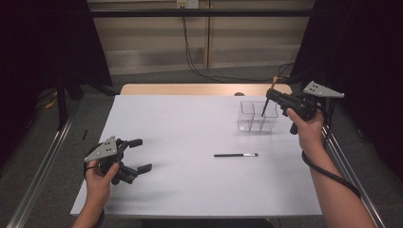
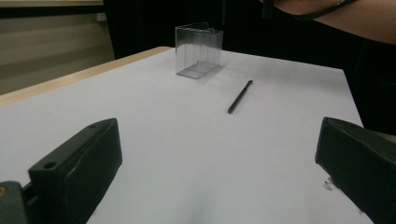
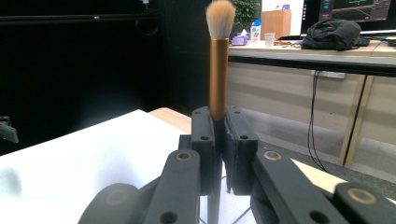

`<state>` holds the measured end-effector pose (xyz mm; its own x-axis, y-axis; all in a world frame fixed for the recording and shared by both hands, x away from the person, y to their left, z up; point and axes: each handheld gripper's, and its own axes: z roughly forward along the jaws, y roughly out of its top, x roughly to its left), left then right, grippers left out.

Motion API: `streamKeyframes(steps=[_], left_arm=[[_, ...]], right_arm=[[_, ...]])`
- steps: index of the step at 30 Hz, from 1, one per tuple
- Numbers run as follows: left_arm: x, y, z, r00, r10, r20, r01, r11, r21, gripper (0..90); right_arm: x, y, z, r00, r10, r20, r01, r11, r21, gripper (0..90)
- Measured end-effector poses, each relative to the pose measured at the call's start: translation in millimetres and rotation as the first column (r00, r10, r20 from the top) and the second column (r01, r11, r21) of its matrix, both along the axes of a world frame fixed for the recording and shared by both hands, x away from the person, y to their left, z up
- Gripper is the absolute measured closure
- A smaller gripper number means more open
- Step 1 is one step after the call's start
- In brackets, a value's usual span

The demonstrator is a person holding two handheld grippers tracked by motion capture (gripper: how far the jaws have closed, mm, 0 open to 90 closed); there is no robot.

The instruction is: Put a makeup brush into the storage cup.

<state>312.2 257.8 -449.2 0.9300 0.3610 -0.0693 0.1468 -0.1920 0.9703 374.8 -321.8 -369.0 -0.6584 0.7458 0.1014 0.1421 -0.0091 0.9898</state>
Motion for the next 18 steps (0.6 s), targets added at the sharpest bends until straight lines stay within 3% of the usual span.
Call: streamKeyframes(steps=[18], left_arm=[[-1.8, 1.1, -2.6, 1.0, -0.005, 0.004, 0.005, 1.0, -0.006, 0.6]], right_arm=[[10.9, -10.2, -6.5, 0.9984, -0.055, -0.009, 0.055, 0.9984, -0.008, 83.4]])
